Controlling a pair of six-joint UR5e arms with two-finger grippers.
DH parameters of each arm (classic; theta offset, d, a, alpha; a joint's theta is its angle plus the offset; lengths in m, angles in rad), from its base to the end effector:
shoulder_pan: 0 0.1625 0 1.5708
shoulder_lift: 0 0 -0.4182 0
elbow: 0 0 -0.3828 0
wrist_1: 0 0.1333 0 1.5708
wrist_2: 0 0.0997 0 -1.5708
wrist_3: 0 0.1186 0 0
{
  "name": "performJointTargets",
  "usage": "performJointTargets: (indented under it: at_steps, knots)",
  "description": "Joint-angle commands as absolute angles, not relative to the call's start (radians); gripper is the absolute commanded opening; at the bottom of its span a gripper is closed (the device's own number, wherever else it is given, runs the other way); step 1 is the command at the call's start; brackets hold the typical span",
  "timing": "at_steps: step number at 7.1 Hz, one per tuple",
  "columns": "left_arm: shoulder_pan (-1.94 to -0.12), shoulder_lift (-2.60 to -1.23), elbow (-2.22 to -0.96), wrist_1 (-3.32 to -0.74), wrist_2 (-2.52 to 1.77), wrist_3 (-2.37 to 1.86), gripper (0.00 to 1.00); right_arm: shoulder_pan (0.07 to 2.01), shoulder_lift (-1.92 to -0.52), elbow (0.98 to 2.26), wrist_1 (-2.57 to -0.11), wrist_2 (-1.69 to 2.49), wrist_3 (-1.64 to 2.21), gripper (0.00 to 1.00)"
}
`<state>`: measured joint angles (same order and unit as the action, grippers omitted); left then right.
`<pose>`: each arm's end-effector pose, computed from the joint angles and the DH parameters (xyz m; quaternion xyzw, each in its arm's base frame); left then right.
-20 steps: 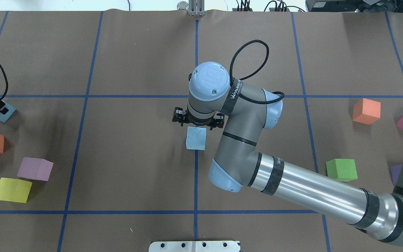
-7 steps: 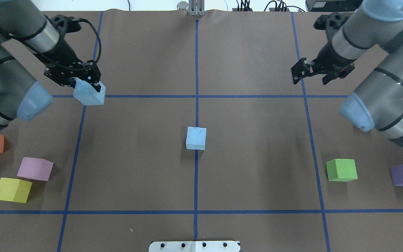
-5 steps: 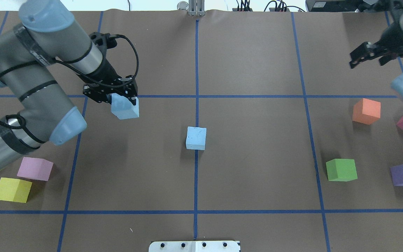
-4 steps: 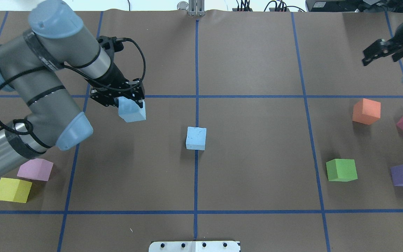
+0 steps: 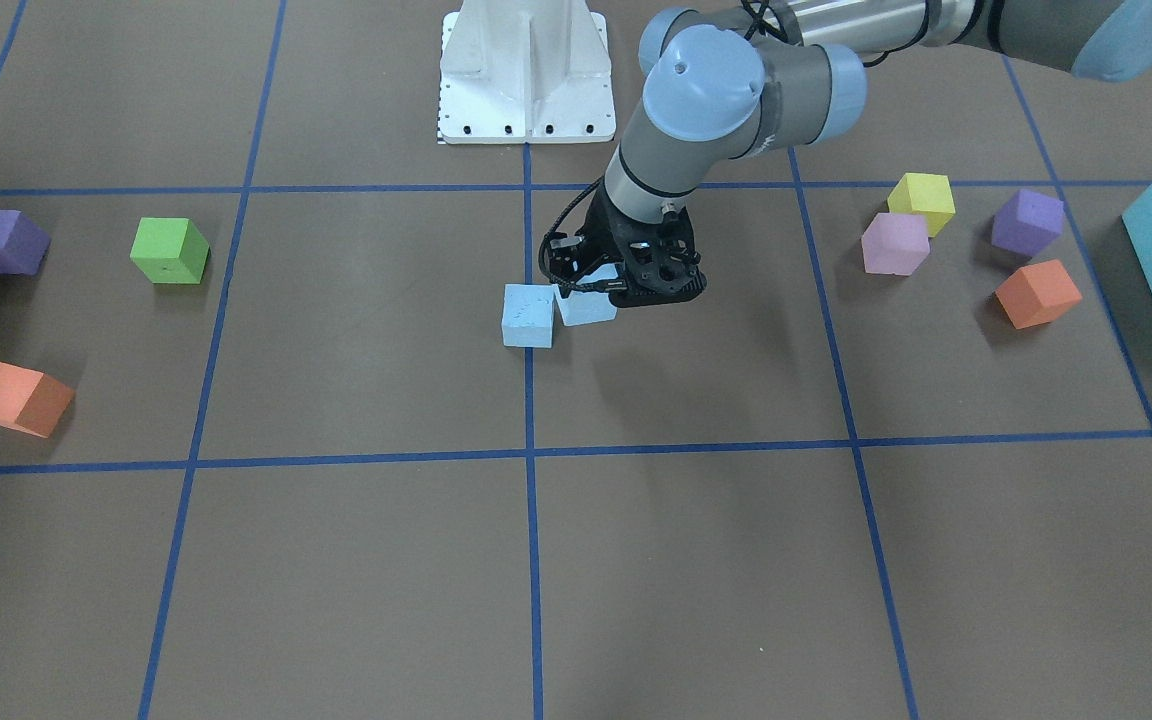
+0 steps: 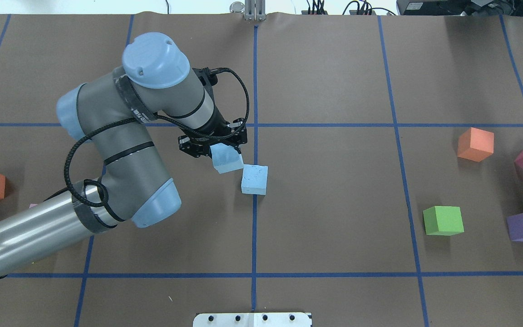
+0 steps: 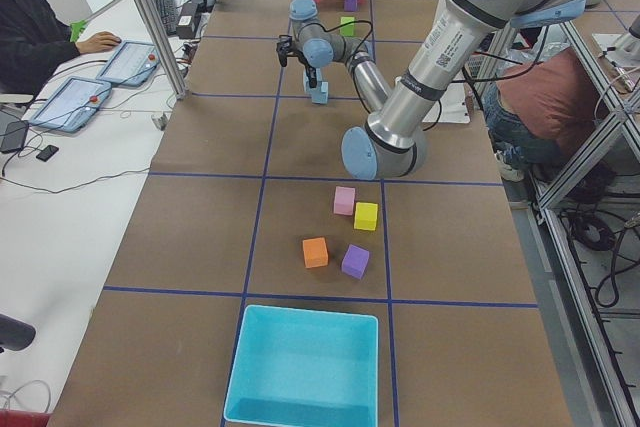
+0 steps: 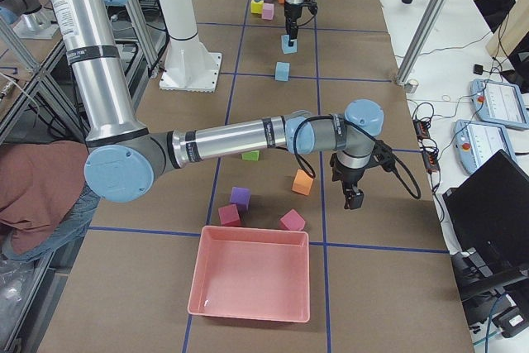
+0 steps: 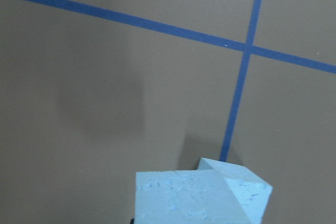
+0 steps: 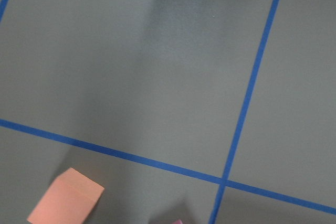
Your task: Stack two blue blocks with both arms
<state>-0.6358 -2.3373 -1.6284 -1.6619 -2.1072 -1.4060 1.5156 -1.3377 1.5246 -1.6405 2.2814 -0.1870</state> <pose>0.5133 -0.4692 0.1659 -0.0529 0.4850 -0.0880 0.8685 0.0237 -0.5845 0.5759 0.0777 -0.3429 -0.1333 0.9266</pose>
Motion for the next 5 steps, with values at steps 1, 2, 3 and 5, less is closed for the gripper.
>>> performJointTargets:
  at_steps: [1, 2, 3, 5]
  knots:
    - [-0.602, -2.461, -1.524, -1.606, -2.045, -1.396, 0.61, 1.546, -1.359, 1.509, -1.64, 2.296, -0.245, 1.0]
    - [-0.585, -2.47, -1.513, -1.603, -2.011, -1.347, 0.61, 1.546, -1.359, 1.508, -1.64, 2.296, -0.247, 1.0]
    - [-0.574, -2.465, -1.511, -1.591, -1.994, -1.303, 0.61, 1.549, -1.365, 1.511, -1.641, 2.296, -0.245, 1.0]
    - [-0.557, -2.461, -1.519, -1.55, -1.974, -1.252, 0.61, 1.563, -1.367, 1.517, -1.686, 2.302, -0.244, 1.0]
